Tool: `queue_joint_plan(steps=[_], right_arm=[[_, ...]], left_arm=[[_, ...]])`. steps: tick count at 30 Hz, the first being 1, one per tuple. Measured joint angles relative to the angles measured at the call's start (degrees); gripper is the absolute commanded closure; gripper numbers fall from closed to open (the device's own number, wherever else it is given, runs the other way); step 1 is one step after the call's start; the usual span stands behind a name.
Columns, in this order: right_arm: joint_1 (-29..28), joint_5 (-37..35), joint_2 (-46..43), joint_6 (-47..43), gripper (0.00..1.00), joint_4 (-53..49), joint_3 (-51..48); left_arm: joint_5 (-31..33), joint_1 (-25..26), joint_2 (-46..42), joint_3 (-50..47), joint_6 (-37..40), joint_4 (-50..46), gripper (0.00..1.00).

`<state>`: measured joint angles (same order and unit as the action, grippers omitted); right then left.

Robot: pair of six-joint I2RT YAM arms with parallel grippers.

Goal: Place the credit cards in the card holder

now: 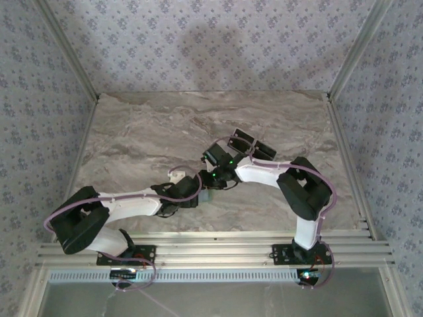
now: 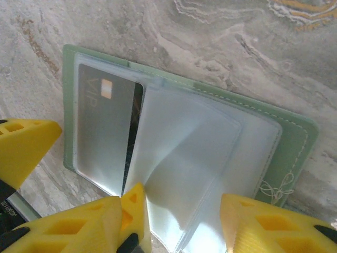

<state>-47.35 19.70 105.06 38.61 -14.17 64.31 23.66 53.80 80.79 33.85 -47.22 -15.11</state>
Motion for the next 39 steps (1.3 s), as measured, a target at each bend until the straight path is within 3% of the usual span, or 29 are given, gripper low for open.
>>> queue_joint_plan(steps=[18,39], right_arm=[[-0.6,-0.4,2.3,2.6,0.46,3.9,-0.6],[-1.3,-2.3,-1.5,8.9,0.46,7.1,-5.4]], left_arm=[[0.2,0.2,-0.1,-0.4,0.0,0.0,0.00],[0.2,0.6,-0.2,-0.6,0.0,0.2,0.00]])
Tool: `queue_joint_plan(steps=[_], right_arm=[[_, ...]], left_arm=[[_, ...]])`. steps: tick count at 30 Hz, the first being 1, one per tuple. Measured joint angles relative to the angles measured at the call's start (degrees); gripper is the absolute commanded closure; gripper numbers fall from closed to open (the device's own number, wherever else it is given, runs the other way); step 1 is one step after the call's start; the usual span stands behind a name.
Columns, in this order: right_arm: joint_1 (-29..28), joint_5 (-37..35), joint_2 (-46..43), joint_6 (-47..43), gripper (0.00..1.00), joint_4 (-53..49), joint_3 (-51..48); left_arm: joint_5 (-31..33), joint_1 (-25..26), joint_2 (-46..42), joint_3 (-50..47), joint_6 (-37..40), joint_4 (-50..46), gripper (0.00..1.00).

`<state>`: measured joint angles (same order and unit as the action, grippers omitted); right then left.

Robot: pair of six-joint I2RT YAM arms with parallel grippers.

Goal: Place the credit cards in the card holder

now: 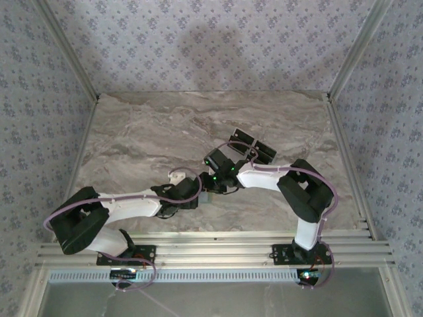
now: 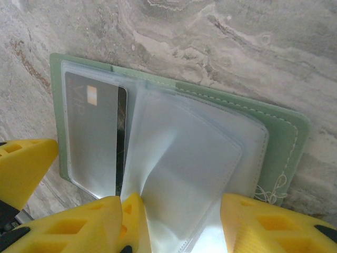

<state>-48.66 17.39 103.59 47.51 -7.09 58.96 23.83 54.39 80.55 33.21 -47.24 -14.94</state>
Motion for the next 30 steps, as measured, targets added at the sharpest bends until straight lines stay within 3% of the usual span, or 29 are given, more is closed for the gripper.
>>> queue_joint_plan(steps=[13,30], right_arm=[[0.0,3.1,2.0,2.3,0.46,3.7,0.2],[-0.9,4.2,3.5,4.4,0.46,4.5,3.6]], left_arm=[[0.2,0.0,-3.0,-0.8,0.0,-1.4,0.00],[3.0,-0.1,-21.8,-4.2,-2.6,-7.6,0.00]])
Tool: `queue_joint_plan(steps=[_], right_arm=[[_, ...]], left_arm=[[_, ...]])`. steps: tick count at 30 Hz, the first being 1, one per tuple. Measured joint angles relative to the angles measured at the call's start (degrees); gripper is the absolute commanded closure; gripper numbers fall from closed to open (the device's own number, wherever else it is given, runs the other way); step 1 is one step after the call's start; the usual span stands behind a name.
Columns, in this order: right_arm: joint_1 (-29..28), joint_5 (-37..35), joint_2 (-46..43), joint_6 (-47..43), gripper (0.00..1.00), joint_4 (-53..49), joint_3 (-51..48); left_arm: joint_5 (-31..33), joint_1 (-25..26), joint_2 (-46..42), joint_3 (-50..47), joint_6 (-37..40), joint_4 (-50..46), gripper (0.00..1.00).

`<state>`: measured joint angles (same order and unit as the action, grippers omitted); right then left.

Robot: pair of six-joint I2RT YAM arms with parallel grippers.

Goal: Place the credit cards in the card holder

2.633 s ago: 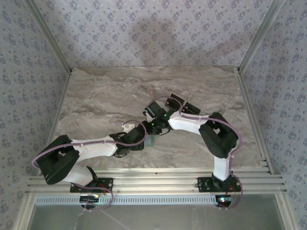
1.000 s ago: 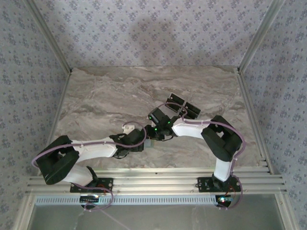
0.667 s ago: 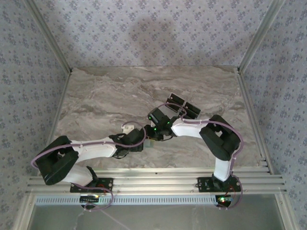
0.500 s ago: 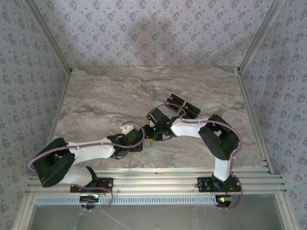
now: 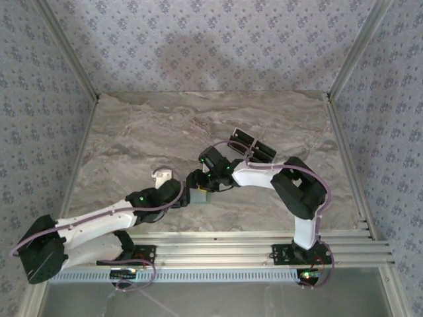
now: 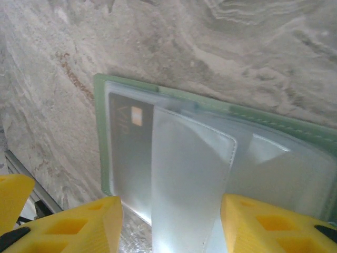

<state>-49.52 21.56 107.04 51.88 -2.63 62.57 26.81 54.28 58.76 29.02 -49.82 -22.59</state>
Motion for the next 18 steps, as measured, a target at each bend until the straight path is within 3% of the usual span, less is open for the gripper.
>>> queue_joint_plan(steps=[18], right_arm=[[-4.2,-0.3,8.6,0.0,0.46,-7.2,14.9]], left_arm=[[3.1,-2.9,-12.3,-3.1,-4.6,-8.9,0.00]])
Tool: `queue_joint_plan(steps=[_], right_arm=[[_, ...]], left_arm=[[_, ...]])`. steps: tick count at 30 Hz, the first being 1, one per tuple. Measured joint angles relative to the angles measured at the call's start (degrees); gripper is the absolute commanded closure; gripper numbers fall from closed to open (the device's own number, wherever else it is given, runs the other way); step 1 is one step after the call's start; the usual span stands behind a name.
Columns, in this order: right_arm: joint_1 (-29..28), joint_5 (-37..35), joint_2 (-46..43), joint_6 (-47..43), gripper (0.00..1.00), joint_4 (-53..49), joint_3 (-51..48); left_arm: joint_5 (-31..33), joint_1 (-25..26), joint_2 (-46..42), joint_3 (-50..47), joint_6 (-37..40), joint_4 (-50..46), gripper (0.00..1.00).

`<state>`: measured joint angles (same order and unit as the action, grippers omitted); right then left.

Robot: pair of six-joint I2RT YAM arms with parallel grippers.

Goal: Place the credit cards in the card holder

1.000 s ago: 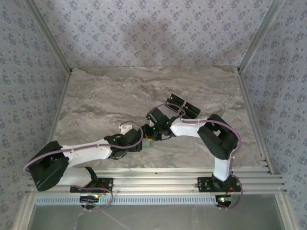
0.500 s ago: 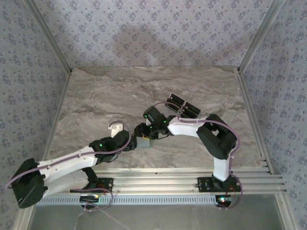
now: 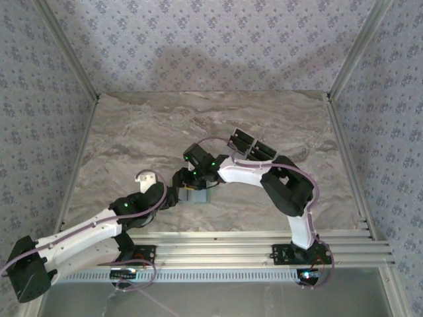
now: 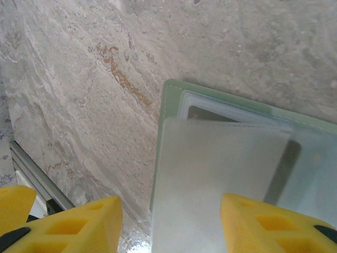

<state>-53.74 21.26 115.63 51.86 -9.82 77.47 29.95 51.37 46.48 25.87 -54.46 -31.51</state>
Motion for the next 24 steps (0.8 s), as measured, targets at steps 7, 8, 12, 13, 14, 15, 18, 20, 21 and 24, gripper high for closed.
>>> queue_joint_plan(steps=[7,8,12,13,14,15,18,20,21,24], right_arm=[[-0.7,0.1,2.4,-0.2,0.46,-1.9,4.2],[-0.7,0.2,2.5,-0.2,0.46,-2.1,4.7],[-0.2,0.5,2.2,-1.6,0.46,-2.5,5.8],[0.2,0.5,1.7,-2.3,0.46,-3.2,5.8],[0.7,0.4,1.0,-3.2,0.46,-4.1,5.8],[1.3,0.3,0.2,-4.1,0.46,-5.2,5.8],[4.2,-1.1,-4.3,-8.3,0.47,-9.8,5.8],[6.4,-3.2,-8.2,-11.8,0.47,-13.6,5.8],[7.6,-4.7,-10.2,-14.0,0.47,-15.8,5.8],[11.1,-10.5,-15.1,-20.5,0.47,-22.7,5.8]], left_arm=[[-0.9,-0.7,-0.4,-0.1,-0.1,0.1,0.00],[-1.0,-0.8,-0.4,-0.1,-0.1,0.1,0.00],[-1.8,-1.7,-0.3,-0.1,-0.1,0.3,0.00],[-2.1,-2.0,-0.2,-0.1,0.0,0.4,0.00],[-2.3,-2.2,0.0,-0.1,0.0,0.5,0.00],[-2.5,-2.4,0.3,-0.1,0.2,0.7,0.00],[-3.2,-3.0,1.9,-0.1,0.7,1.1,0.00],[-3.6,-3.1,3.0,-0.1,1.1,1.3,0.00],[-3.8,-3.2,3.7,0.0,1.4,1.3,0.00],[-4.4,-3.5,5.6,0.7,2.2,1.3,0.00]])
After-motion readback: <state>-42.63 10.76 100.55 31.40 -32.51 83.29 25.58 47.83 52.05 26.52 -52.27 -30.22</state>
